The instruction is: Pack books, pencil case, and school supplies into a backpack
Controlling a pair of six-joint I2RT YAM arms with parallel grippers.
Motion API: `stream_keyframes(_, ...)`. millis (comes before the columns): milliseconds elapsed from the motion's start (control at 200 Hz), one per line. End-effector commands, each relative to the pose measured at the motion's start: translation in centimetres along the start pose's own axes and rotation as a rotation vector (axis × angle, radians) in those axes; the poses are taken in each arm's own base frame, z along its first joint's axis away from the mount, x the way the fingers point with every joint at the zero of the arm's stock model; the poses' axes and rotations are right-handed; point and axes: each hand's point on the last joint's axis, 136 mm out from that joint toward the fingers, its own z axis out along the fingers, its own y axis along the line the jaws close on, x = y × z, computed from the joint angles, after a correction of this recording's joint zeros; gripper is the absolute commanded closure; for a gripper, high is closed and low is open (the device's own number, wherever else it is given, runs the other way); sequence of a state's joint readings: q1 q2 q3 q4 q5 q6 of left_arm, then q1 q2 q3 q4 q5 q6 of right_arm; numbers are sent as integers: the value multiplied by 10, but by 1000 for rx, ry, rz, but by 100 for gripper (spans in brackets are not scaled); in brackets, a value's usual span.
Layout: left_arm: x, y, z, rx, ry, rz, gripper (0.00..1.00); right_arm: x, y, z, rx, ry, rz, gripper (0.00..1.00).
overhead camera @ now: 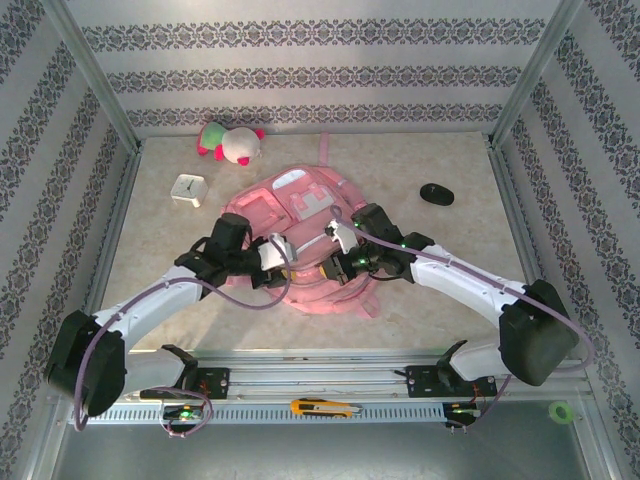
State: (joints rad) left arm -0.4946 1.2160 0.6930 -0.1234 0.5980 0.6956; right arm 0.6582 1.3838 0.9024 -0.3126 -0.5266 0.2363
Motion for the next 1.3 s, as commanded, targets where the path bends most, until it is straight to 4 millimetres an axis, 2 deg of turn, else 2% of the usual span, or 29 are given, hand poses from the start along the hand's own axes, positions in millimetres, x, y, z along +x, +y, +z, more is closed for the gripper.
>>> stream_keyframes(0,-15,0,3,-73,-24,132,45,0,5,0,-36,3,-8,100)
stream_keyframes(70,-22,4,7,-117,-55,147,44,-2,7,0,-39,0,-11,100)
stream_keyframes(235,-26,9,18,-140,-48,160,44,-5,10,0,-50,-15,-20,100)
stream_keyframes(370,-27,17,21,-174,-53,150,49,-7,11,0,-55,-20,-19,100)
stream_keyframes(425,-25,17,20,-182,-50,148,55,-8,12,0,-56,-23,-19,100)
stream_keyframes(570,-18,13,17,-186,-31,142,85,-11,13,-2,-57,-36,-21,100)
stream_keyframes(705,-11,10,13,-181,-2,126,100,-11,7,-7,-38,-53,-11,100)
stream_keyframes(899,2,7,7,-154,46,90,100,-2,-22,-27,30,-95,52,100)
stream_keyframes(1099,5,2,-6,-113,36,47,100,6,-63,-51,99,-157,123,100)
stream_keyframes(1294,3,-9,-13,-58,31,36,98,7,-64,-50,80,-152,95,100)
